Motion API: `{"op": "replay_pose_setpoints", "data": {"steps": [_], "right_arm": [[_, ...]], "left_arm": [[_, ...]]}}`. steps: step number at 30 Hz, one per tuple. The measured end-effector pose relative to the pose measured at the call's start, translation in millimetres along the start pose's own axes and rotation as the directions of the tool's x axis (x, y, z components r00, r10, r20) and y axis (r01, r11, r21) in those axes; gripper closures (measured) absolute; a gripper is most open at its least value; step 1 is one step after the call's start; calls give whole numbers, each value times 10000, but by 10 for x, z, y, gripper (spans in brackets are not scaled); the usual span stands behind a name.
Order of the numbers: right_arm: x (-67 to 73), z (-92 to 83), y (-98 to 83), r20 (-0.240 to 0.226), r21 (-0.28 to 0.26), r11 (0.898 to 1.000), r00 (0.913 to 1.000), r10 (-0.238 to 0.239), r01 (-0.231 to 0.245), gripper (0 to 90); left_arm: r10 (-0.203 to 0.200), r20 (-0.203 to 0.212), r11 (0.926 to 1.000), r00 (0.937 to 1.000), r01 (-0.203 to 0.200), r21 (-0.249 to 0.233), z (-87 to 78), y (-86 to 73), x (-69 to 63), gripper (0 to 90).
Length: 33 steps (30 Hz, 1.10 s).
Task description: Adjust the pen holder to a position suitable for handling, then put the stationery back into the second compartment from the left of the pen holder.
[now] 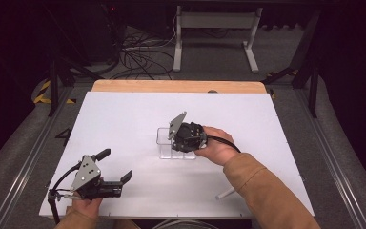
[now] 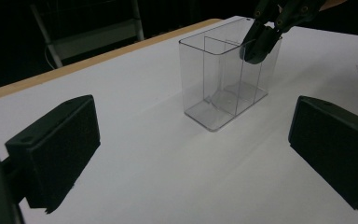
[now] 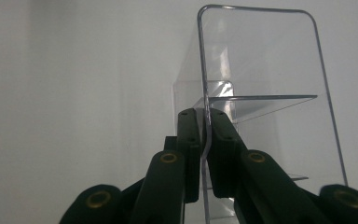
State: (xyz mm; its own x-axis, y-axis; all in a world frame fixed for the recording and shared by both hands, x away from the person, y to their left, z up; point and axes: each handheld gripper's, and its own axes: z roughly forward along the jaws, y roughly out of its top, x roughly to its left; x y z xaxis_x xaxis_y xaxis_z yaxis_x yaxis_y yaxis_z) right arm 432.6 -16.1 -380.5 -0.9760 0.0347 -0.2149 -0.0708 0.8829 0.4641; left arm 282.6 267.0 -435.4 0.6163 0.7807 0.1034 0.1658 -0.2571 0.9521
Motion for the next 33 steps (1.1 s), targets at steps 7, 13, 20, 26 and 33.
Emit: {"op": "replay_pose_setpoints", "data": {"steps": [7, 13, 20, 26, 33], "right_arm": [[-7, -8, -5, 107, -227, 9997, 9999, 121, -118, 724], [-5, -180, -21, 371, -1047, 9928, 9974, 622, -581, 509], [5, -415, -75, 521, -2009, 9737, 9914, 1202, -1075, 324], [35, -630, -179, 807, -2620, 9577, 9862, 1444, -1188, 235], [56, -829, -353, 986, -3231, 9325, 9743, 2026, -1612, 152]], "left_arm": [[3, -1, 10000, 10000, -3, 1, -6, -1, 2, 27], [5, -23, 10000, 10000, -5, -6, -5, -2, -2, 27], [-39, -101, 10000, 9999, 39, -49, -33, -11, -7, 27], [-79, -122, 9999, 9999, 78, -73, -31, -7, 13, 28], [-28, -116, 10000, 9999, 27, -62, -17, -7, 8, 28]]}}
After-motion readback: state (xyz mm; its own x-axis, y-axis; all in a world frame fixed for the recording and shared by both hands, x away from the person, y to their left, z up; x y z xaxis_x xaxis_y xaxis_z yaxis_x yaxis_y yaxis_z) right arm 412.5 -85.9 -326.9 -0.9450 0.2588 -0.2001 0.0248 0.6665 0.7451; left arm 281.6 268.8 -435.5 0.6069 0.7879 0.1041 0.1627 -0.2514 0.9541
